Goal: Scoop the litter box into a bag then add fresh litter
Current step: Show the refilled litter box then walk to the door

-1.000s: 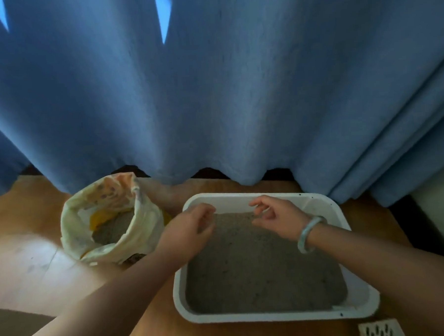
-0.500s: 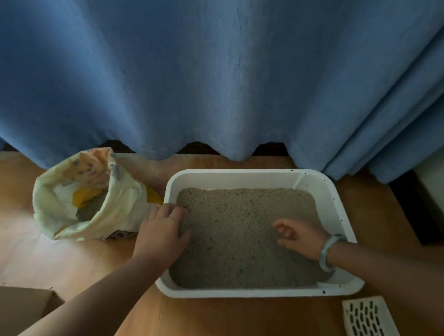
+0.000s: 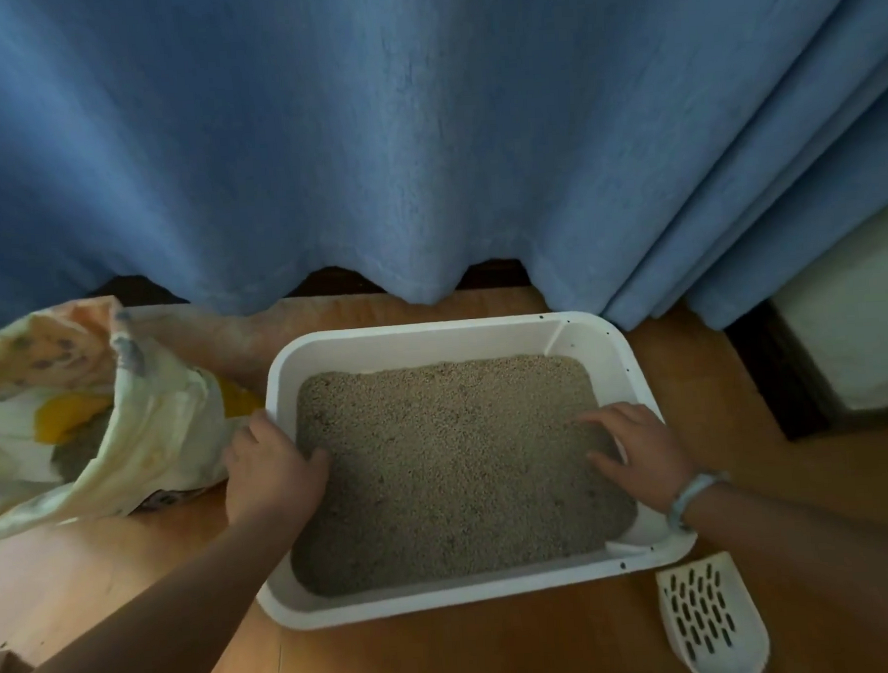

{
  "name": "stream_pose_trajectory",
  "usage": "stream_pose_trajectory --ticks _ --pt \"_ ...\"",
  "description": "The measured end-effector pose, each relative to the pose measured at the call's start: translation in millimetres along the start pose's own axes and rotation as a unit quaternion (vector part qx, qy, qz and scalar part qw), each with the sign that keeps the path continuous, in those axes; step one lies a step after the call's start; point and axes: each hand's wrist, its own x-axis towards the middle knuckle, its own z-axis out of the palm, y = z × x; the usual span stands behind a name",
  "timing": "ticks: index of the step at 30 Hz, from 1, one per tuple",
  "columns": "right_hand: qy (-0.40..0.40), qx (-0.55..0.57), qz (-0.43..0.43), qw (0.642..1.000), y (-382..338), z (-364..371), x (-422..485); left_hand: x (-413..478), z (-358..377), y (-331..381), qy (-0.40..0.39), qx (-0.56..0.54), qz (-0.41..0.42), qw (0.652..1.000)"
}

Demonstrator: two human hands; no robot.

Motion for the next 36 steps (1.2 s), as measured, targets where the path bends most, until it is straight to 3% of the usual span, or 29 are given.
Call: stream_pose_trajectory --ticks 9,13,17,22,27,29,31,34,36 --pt "0.025 -0.015 -0.025 0.999 12.9 7.3 4.0 11.0 14.6 8.5 0.063 -0.017 0.030 0.997" --pt "0.020 -0.046 -0.013 0.999 9.2 11.4 0.1 11.0 16.2 -4.3 0.073 0.029 0.078 0.994" --pt "0.018 -0.038 0.049 0.998 -12.7 10.2 -4.6 5.6 15.2 -17.5 0.058 0.041 0.111 0.991" --pt "0.023 0.023 0.163 0.986 -62.9 14.4 -20.9 -8.2 19.7 3.3 0.112 -0.001 0.179 0.977" --pt "0.007 0.029 0.173 0.985 -101.6 -3.9 -42.1 -43.9 43.7 54.5 0.041 -0.067 0.198 0.977" --pt "-0.005 0.040 0.168 0.985 -105.7 -11.2 -49.1 -52.0 49.8 56.2 0.007 -0.055 0.258 0.965" --pt "0.026 0.085 0.180 0.980 -107.2 -10.4 -53.9 -51.1 49.9 48.1 -0.024 -0.047 0.320 0.946" --pt "0.112 0.160 0.191 0.962 -103.4 -0.5 -58.3 -46.6 50.0 28.9 -0.056 -0.044 0.311 0.948" --pt "0.116 0.172 0.184 0.961 -93.2 9.3 -63.5 -45.6 50.2 19.6 -0.058 -0.029 0.306 0.950"
